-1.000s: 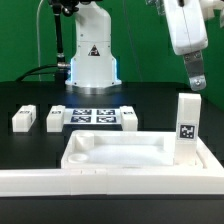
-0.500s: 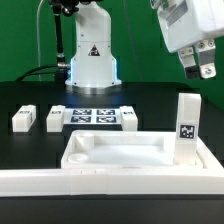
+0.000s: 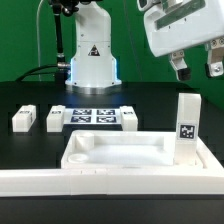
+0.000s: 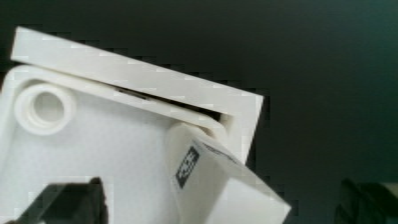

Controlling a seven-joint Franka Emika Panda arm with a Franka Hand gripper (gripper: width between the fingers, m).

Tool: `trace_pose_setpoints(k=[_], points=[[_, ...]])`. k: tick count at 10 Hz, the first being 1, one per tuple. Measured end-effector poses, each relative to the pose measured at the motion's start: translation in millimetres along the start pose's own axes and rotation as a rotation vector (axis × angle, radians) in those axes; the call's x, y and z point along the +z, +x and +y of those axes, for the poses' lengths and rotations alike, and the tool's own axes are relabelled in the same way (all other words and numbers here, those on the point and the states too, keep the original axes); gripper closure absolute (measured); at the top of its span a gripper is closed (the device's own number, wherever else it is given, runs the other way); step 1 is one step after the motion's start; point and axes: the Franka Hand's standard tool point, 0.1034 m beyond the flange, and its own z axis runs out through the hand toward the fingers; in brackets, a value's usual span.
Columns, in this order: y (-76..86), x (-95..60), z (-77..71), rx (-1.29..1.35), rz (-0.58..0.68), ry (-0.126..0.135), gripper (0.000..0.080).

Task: Assemble desk

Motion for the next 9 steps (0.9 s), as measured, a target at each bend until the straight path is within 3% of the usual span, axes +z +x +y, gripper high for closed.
trace_pose_setpoints(k=[1, 4, 9], points=[[-8.5, 7.9, 24.6, -0.120, 0.000, -0.024, 0.0150], [-4.2, 19.4, 84.2, -0.396, 0.007, -0.081, 0.0150], [-4.6, 20.2, 85.6, -0.706, 0.009, -0.089, 0.0150]])
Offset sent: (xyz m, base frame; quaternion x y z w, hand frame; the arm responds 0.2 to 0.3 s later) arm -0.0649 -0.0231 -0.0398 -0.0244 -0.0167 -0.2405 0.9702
